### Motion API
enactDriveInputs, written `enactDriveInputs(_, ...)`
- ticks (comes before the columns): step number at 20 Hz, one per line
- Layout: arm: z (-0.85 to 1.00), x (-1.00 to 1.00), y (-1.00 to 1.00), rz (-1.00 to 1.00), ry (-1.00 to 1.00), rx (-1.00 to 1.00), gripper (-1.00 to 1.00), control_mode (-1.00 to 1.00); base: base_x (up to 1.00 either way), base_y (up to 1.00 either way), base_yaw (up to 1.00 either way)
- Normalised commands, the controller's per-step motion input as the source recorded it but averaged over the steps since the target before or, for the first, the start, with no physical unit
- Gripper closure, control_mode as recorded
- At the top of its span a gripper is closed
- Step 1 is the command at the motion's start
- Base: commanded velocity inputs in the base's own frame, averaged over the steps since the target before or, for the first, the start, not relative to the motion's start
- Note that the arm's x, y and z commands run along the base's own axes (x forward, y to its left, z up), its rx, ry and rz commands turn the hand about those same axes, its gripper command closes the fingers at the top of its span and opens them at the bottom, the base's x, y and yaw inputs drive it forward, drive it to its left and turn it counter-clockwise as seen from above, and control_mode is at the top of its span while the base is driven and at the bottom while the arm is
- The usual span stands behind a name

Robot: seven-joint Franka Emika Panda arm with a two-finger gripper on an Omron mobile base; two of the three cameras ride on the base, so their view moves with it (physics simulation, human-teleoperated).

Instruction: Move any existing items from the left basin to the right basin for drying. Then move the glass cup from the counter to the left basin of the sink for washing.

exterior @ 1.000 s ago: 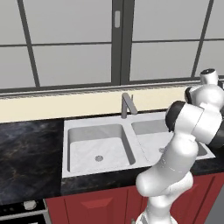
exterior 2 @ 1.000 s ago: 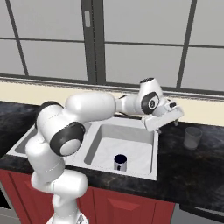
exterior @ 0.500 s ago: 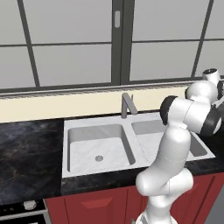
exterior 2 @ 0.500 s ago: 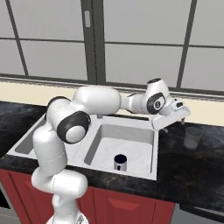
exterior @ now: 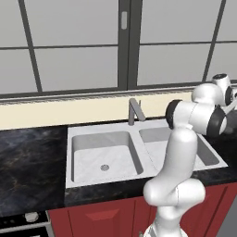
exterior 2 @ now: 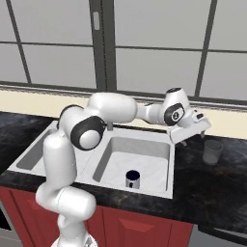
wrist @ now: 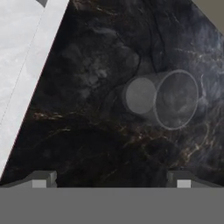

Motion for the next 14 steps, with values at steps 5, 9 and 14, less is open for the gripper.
enactDriveInputs(5, -0.17, 0.15, -0.27, 0.00, 0.00, 0.00, -1.00, -1.00, 0.00, 0.00, 0.00)
enactDriveInputs(9, -0.20, 0.19, -0.21, 0.00, 0.00, 0.00, -1.00, -1.00, 0.00, 0.00, 0.00)
enactDriveInputs(14, -0.17, 0.21, -0.15, 0.00, -0.02, 0.00, -1.00, -1.00, 0.00, 0.00, 0.00)
